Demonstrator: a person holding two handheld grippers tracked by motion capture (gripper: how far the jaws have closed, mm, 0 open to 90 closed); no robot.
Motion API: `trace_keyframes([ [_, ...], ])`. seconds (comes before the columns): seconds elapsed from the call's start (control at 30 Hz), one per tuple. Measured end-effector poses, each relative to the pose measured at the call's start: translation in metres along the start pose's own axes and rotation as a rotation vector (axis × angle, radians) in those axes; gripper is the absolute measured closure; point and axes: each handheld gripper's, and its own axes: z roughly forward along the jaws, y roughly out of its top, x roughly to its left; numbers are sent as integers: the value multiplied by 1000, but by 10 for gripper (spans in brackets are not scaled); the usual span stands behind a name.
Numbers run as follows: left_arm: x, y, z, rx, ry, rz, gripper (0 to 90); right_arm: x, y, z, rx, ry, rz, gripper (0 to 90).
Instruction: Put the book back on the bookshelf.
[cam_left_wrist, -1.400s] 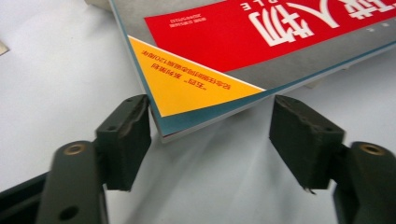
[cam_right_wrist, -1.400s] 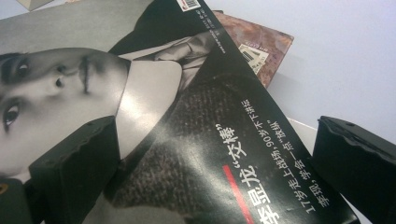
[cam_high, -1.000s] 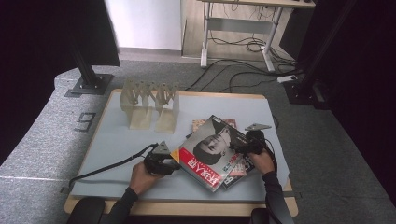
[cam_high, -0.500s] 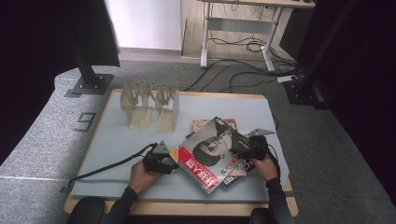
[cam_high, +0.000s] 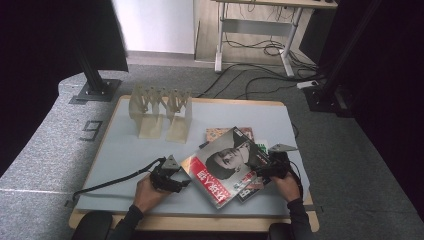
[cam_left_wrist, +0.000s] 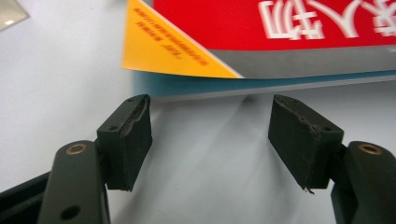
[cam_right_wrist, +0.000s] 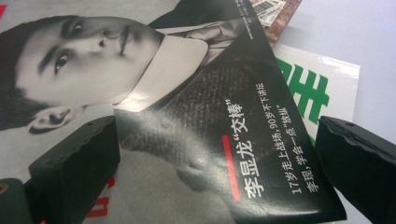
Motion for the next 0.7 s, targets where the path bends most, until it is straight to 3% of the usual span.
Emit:
trace_keyframes([
  [0.17,-6,-1,-3,-26,-19,-29,292,3,-4,-4,-1,0,0,8],
  [0.3,-12,-3,-6,-43,-51,-27,310,5,-6,-6,-3,-3,-1,8],
  [0.53,-15,-5,1,-45,-111,-54,334,9,-7,-8,-5,-14,-3,7],
  [0.7,-13,-3,3,-45,-106,-60,339,11,-10,-11,-6,-17,1,7],
])
